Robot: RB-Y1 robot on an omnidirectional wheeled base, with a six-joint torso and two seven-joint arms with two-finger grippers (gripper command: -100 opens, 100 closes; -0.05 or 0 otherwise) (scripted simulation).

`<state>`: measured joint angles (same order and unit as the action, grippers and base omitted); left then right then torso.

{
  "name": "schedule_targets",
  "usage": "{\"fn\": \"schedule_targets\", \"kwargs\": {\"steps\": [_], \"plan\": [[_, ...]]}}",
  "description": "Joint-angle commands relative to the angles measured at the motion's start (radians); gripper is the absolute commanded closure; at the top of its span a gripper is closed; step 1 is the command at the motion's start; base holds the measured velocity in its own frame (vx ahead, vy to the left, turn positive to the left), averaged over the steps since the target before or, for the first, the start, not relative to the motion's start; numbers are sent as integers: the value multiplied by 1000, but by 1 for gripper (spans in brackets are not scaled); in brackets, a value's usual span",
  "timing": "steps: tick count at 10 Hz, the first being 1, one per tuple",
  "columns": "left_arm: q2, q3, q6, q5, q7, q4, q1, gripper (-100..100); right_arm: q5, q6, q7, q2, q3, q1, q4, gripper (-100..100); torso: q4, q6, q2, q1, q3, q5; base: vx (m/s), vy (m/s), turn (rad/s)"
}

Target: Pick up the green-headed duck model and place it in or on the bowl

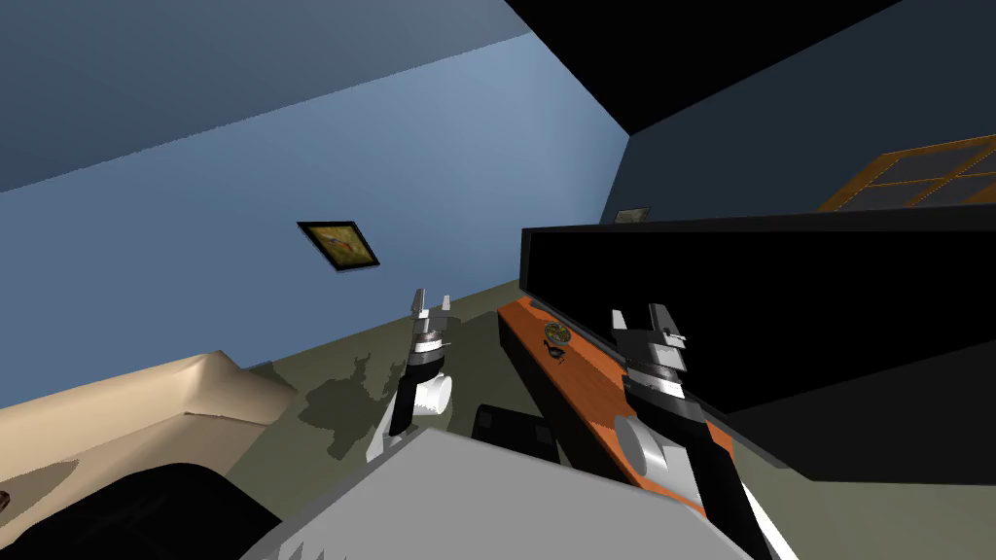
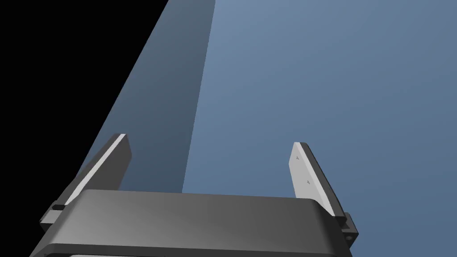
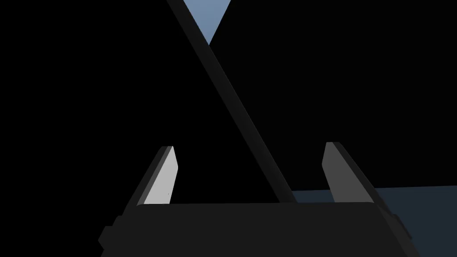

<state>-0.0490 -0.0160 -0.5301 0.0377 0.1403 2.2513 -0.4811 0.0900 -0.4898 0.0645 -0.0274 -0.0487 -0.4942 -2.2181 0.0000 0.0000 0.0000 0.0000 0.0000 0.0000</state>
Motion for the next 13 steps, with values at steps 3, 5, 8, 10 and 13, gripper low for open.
{"fn": "schedule_targets", "kwargs": {"steps": [3, 5, 8, 10, 13], "plan": [[0, 0, 0, 0, 0, 0, 0, 0, 73, 7, 67, -70, -11, 10, 53, -100, 0, 0, 0, -1, 0, 0, 5, -1, 82], [0, 0, 0, 0, 0, 0, 0, 0, 121, 11, 111, -96, -18, 16, 87, -100, 0, 0, -1, -1, 0, 0, 8, -2, 66], [0, 0, 0, 0, 0, 0, 0, 0, 209, 19, 191, -126, -31, 29, 151, -100, 0, 0, -1, 0, -1, 0, 8, -1, 95], [0, 0, 0, 0, 0, 0, 0, 0, 270, 25, 248, -140, -41, 38, 200, -100, 0, 0, -1, 0, 0, 0, 9, -2, 94], [0, 0, 0, 0, 0, 0, 0, 0, 344, 32, 317, -150, -52, 49, 253, -100, 0, 0, -1, 0, 0, 0, 6, -1, 82]]}}
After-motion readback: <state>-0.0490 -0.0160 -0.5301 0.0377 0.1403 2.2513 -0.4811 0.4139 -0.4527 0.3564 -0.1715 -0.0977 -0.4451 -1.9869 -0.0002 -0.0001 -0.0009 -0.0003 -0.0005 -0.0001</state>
